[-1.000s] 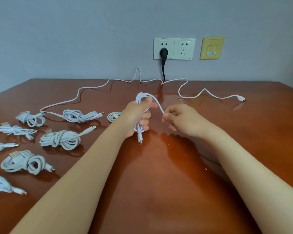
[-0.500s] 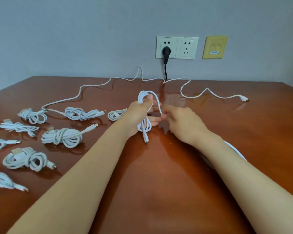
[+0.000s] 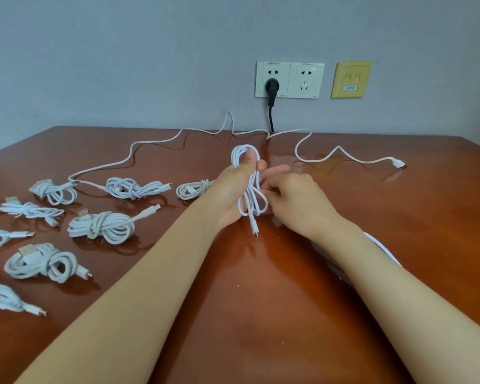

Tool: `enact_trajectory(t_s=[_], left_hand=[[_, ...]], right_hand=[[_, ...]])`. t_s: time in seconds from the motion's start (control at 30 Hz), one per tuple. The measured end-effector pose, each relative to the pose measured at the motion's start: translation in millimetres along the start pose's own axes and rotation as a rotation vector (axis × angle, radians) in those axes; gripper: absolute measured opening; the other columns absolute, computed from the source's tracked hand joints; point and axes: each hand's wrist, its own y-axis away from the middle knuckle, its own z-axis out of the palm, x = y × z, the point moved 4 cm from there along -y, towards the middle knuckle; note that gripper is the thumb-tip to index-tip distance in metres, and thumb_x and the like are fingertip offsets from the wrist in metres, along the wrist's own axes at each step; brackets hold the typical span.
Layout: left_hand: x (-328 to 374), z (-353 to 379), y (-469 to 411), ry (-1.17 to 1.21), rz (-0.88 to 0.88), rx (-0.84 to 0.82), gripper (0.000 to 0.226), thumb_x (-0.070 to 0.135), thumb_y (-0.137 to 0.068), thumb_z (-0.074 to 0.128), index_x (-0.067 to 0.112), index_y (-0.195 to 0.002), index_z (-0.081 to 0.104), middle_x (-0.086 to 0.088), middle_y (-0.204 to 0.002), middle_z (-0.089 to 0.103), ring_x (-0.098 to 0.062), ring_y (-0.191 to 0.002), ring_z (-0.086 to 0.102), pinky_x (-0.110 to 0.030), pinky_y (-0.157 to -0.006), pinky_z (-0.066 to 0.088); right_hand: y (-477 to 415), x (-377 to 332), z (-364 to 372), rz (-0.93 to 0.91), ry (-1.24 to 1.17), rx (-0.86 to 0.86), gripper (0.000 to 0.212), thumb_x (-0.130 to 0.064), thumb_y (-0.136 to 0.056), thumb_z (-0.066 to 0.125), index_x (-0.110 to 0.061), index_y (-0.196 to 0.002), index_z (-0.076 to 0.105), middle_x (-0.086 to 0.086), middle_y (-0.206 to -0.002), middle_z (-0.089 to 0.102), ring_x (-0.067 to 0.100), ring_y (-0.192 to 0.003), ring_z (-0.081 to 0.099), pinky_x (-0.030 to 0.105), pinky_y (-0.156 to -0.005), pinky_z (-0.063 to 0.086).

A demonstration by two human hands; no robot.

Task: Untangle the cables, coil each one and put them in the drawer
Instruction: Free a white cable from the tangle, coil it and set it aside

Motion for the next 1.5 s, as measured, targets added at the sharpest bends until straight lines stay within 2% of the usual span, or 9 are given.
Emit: enact_trajectory(t_s=[0.27, 0.43, 0.57, 0.8, 0.97, 1.07, 1.23, 1.33, 1.5], left_hand=[[0.6, -0.1, -1.4, -0.095, 0.135, 0.002, 0.044, 0.041, -0.101, 0.026, 0.015, -0.067, 0.039, -0.005, -0.096, 0.073, -0.026, -0.054, 0.051, -0.027, -0.041, 0.036], [12.4, 2.1, 0.0, 0.169, 0.236, 0.084, 0.043, 0.036, -0.103, 0.024, 0.015, -0.067, 0.036, 0.004, -0.051, 0.061, -0.011, -0.044, 0.061, -0.017, -0.044, 0.047], [17.5, -2.4, -1.3, 0.237, 0.274, 0.126, 0.044, 0.037, -0.103, 0.024, 0.016, -0.066, 0.036, 0.009, -0.035, 0.033, -0.006, -0.030, 0.039, -0.021, -0.053, 0.052], [21.1, -11.5, -2.7, 0.333, 0.289, 0.173, 0.044, 0.038, -0.103, 0.025, 0.017, -0.066, 0.037, 0.009, -0.036, 0.031, -0.007, -0.028, 0.031, -0.014, -0.039, 0.041], [20.1, -17.2, -3.1, 0.331, 0.247, 0.185, 0.043, 0.036, -0.103, 0.026, 0.017, -0.067, 0.038, 0.009, -0.039, 0.043, -0.006, -0.029, 0.039, -0.013, -0.039, 0.040], [20.8, -16.7, 1.6, 0.405, 0.209, 0.094, 0.040, 0.028, -0.102, 0.032, 0.013, -0.066, 0.039, 0.001, -0.059, 0.063, -0.011, -0.054, 0.066, -0.024, -0.060, 0.055], [18.3, -17.5, 4.2, 0.246, 0.170, 0.034, 0.043, 0.032, -0.103, 0.027, 0.019, -0.062, 0.034, 0.002, -0.085, 0.068, -0.013, -0.091, 0.062, -0.043, -0.082, 0.047], [16.2, -10.8, 3.9, 0.180, 0.164, 0.063, 0.045, 0.037, -0.103, 0.025, 0.019, -0.064, 0.035, 0.005, -0.067, 0.069, -0.010, -0.061, 0.065, -0.031, -0.063, 0.053], [17.5, -12.5, 1.3, 0.065, 0.168, 0.199, 0.041, 0.041, -0.101, 0.030, 0.017, -0.069, 0.039, 0.007, -0.044, 0.043, -0.005, -0.027, 0.026, -0.010, -0.033, 0.026]], right_hand=[[2.2, -1.0, 3.1, -0.037, -0.259, -0.119, 0.029, -0.013, -0.096, 0.045, -0.017, -0.074, 0.063, 0.006, -0.055, 0.062, 0.000, -0.039, 0.050, 0.012, -0.046, 0.036], [-0.3, -7.8, -0.3, -0.038, -0.287, -0.084, 0.025, -0.014, -0.096, 0.042, -0.016, -0.087, 0.065, -0.004, -0.064, 0.056, 0.008, -0.066, 0.054, 0.024, -0.065, 0.042], [-0.5, -18.4, -2.8, -0.098, -0.187, -0.167, 0.023, -0.018, -0.100, 0.036, -0.009, -0.105, 0.057, -0.002, -0.080, 0.050, 0.020, -0.084, 0.045, 0.026, -0.072, 0.034], [0.6, -4.7, -16.0, 0.084, -0.288, -0.281, 0.026, -0.020, -0.099, 0.040, -0.024, -0.076, 0.051, -0.006, -0.065, 0.044, 0.011, -0.056, 0.041, 0.017, -0.047, 0.036], [1.1, -3.9, -12.4, 0.018, -0.066, -0.276, 0.026, -0.027, -0.095, 0.047, -0.026, -0.070, 0.054, -0.008, -0.064, 0.044, 0.012, -0.064, 0.044, 0.027, -0.064, 0.034], [4.4, -10.9, -5.9, -0.034, 0.059, -0.226, 0.021, -0.030, -0.095, 0.046, -0.028, -0.075, 0.051, -0.007, -0.071, 0.052, 0.021, -0.078, 0.050, 0.029, -0.070, 0.034], [8.7, -18.6, -2.2, -0.164, 0.205, -0.164, 0.016, -0.031, -0.098, 0.041, -0.025, -0.098, 0.055, 0.000, -0.092, 0.064, 0.025, -0.096, 0.055, 0.029, -0.068, 0.029], [10.2, -19.8, 1.7, -0.228, 0.268, -0.173, 0.024, -0.031, -0.098, 0.039, -0.025, -0.111, 0.058, 0.004, -0.103, 0.065, 0.031, -0.101, 0.055, 0.030, -0.068, 0.029], [9.3, -25.7, 2.0, -0.139, 0.204, -0.225, 0.024, -0.034, -0.097, 0.042, -0.023, -0.100, 0.063, 0.003, -0.086, 0.061, 0.028, -0.087, 0.055, 0.030, -0.069, 0.031]])
